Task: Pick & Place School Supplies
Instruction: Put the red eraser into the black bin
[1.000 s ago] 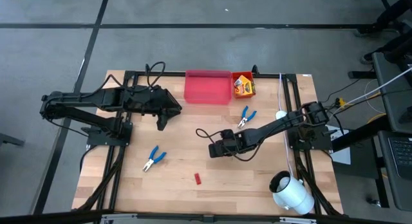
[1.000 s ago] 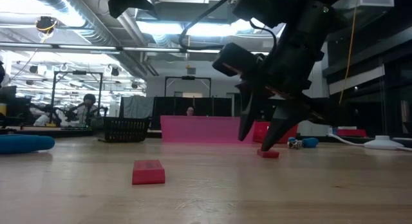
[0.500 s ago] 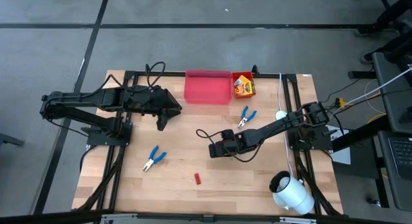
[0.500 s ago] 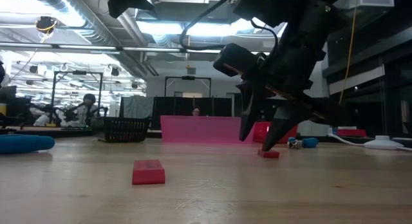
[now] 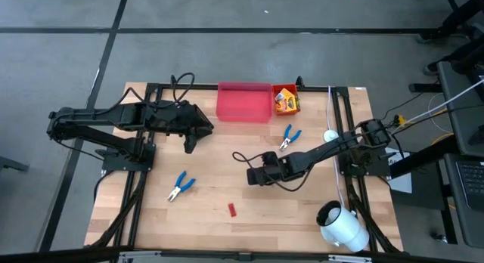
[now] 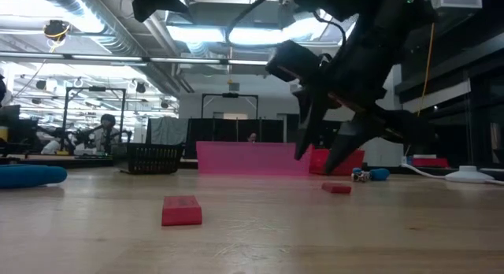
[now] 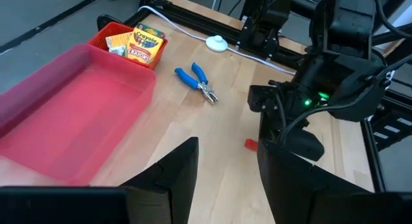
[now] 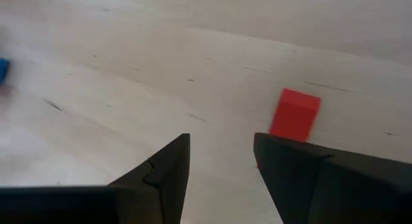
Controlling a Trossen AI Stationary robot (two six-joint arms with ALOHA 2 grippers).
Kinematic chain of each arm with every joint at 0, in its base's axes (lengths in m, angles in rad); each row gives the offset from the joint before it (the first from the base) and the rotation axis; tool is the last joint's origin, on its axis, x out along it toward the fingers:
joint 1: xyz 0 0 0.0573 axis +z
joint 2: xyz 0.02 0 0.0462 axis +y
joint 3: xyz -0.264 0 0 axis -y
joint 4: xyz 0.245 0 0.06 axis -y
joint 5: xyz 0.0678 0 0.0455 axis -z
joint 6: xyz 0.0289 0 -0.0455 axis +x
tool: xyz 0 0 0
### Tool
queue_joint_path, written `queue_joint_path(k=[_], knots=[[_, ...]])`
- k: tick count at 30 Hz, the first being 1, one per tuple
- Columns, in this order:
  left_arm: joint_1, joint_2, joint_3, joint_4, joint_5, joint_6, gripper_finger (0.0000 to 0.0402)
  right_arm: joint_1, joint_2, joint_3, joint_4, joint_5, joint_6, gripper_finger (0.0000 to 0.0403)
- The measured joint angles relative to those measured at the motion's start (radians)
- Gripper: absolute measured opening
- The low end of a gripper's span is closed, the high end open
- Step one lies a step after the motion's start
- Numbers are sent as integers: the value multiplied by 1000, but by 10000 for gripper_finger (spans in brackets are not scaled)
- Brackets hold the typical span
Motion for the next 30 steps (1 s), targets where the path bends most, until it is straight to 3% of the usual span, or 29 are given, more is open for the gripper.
queue_joint_path(k=[30], knots=[[0, 0, 0, -5, 0, -19, 157, 11, 8, -23, -58, 15, 4, 178]])
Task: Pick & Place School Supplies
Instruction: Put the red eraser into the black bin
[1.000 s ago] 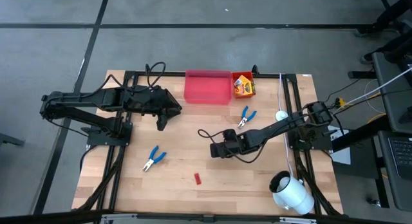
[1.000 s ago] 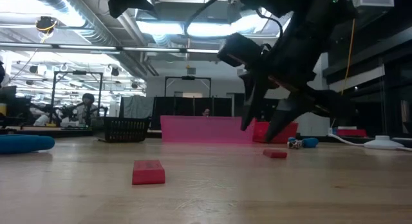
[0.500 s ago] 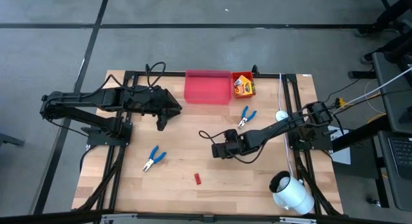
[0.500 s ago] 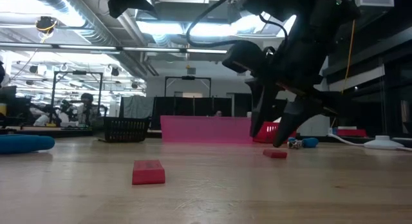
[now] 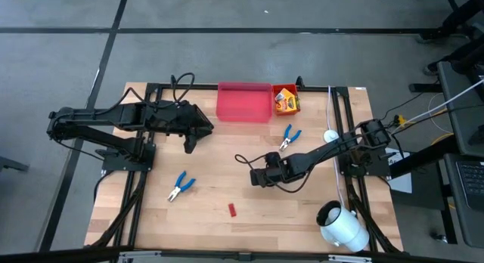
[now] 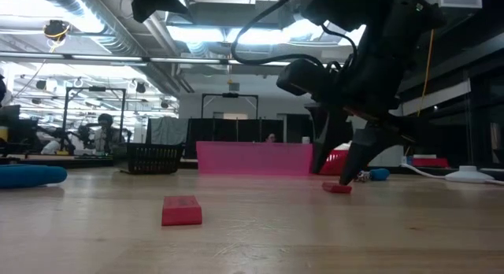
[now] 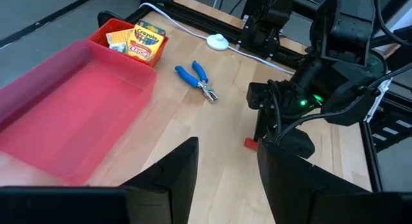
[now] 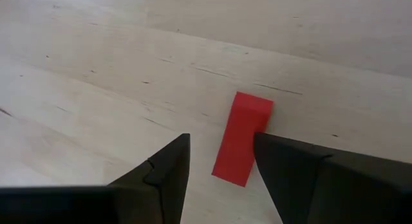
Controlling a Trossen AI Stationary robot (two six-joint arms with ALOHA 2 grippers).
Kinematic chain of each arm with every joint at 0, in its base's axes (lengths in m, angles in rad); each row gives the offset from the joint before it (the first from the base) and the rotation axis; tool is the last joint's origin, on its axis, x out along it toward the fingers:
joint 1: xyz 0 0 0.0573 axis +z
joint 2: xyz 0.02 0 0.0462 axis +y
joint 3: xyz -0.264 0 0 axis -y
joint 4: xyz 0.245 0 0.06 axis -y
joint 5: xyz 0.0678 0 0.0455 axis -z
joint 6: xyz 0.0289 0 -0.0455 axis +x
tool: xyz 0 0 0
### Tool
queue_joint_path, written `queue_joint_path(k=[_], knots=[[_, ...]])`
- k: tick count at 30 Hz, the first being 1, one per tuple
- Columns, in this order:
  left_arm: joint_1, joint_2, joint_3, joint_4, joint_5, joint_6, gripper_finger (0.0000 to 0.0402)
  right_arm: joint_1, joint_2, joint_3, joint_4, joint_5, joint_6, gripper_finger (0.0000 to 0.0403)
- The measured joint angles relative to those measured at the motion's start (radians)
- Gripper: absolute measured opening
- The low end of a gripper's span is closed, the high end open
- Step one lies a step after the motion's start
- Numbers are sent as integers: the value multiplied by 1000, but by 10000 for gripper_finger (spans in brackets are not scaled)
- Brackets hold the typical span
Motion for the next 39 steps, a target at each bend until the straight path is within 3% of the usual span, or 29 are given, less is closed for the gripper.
queue_joint_path(k=[26, 35, 39], knots=[[0, 0, 0, 0, 9, -1, 157, 12, 36, 2, -45, -5, -4, 178], [0, 0, 0, 0, 12, -1, 157, 20, 28, 0, -33, 15, -29, 134], [0, 0, 0, 0, 12, -1, 157, 28, 18, 15, -18, 57, -30, 135]])
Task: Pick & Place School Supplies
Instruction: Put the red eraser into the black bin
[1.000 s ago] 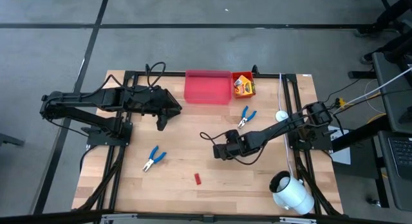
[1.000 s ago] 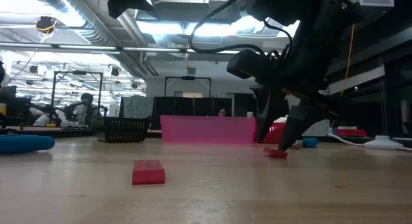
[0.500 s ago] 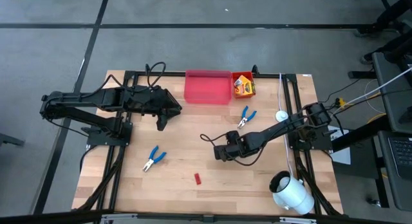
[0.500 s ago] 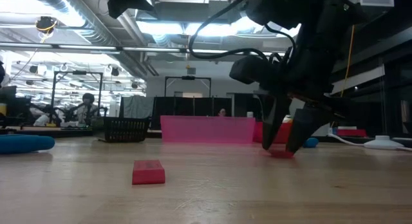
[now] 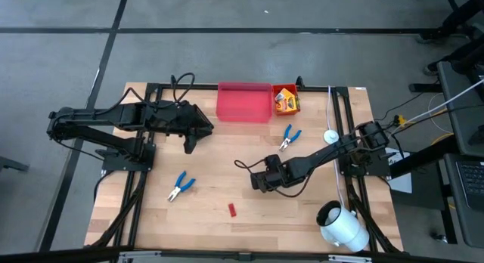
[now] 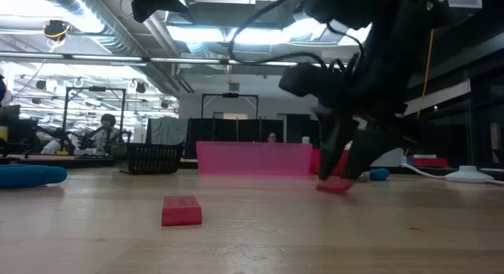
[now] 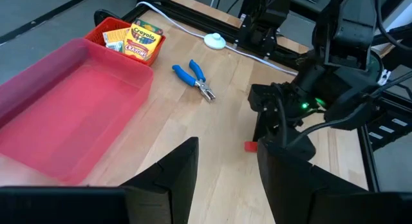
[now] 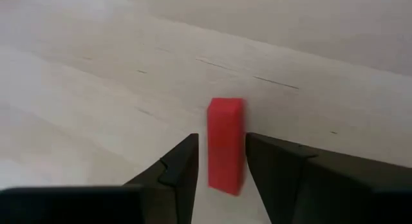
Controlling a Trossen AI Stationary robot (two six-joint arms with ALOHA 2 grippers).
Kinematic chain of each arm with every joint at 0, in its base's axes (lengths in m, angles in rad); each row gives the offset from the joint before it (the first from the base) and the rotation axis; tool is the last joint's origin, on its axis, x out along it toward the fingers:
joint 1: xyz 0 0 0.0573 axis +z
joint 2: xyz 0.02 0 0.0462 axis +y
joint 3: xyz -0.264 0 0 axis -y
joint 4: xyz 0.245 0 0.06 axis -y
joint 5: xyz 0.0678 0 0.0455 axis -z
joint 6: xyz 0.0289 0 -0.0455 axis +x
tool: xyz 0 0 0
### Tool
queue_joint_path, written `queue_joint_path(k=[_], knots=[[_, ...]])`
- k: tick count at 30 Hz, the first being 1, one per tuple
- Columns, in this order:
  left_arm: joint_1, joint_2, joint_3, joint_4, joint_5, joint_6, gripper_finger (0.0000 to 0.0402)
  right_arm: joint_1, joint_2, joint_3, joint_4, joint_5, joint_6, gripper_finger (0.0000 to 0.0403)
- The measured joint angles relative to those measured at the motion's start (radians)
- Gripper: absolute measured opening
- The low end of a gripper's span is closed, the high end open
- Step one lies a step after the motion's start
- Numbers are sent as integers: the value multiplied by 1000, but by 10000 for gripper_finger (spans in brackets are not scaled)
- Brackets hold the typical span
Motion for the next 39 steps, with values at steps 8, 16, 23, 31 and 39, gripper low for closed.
queue_joint_path(k=[8, 16, 23, 31, 39], knots=[[0, 0, 0, 0, 0, 6, 157, 1, -5, 8, 5, 8, 11, 172], [0, 0, 0, -1, 0, 2, 157, 1, 7, 7, 4, -9, 15, 175], [0, 0, 0, -1, 0, 1, 157, 11, 43, 9, 41, -16, 22, 174], [0, 0, 0, -1, 0, 1, 157, 20, 48, 9, 56, -6, 55, 171], [0, 0, 0, -1, 0, 0, 157, 19, 49, 8, 54, -17, 78, 119]])
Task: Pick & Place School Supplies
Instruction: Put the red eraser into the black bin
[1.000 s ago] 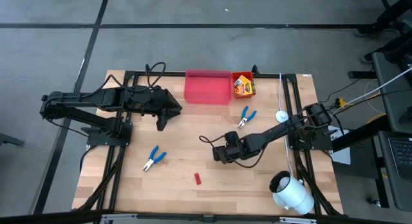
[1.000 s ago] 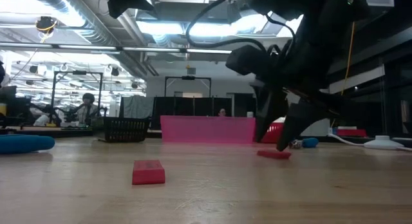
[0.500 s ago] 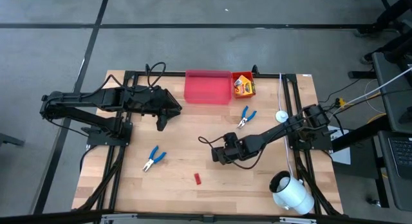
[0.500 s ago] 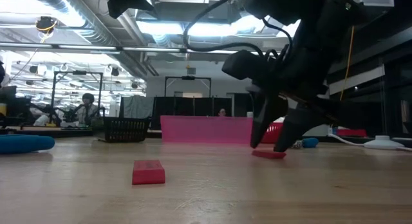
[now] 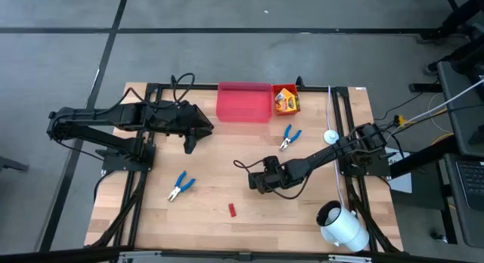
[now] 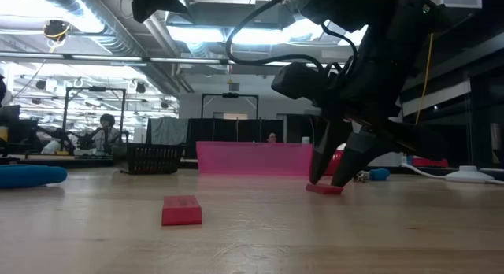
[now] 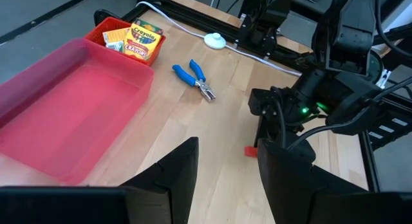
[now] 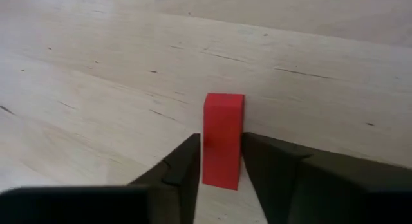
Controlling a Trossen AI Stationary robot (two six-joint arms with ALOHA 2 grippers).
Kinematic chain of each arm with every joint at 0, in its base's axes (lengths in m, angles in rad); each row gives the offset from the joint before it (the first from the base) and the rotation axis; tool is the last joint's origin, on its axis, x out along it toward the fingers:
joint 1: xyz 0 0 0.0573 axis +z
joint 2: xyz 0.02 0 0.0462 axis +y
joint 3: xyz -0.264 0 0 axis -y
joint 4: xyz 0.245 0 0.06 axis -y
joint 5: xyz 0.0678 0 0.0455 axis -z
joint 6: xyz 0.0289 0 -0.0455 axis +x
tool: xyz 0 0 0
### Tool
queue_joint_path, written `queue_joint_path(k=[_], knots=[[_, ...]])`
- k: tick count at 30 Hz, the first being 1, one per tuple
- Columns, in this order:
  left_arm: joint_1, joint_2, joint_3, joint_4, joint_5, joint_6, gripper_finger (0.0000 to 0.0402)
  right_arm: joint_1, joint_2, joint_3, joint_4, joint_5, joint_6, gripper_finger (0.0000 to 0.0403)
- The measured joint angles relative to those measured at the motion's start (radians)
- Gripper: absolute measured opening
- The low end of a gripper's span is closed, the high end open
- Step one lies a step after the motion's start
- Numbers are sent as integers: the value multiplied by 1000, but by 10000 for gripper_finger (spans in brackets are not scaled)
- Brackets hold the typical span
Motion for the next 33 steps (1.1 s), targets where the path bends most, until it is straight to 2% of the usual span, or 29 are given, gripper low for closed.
queue_joint_path(k=[6, 8, 16, 24, 30, 33], knots=[[0, 0, 0, 0, 0, 0, 157, 0, 0, -1, -6, 0, 1, 25], [0, 0, 0, 0, 0, 0, 157, 1, -1, -1, -8, 5, 0, 10], [0, 0, 0, 0, 0, 0, 157, 6, 12, 54, -12, 48, -67, 2], [0, 0, 0, -15, 8, 0, 157, 2, 7, 173, -27, 177, -191, 1], [0, 0, 0, -53, -10, -19, 157, -69, 5, 254, 24, 209, -395, 0], [2, 0, 0, -150, -38, -69, 157, -127, 5, 265, 98, 198, -498, 0]])
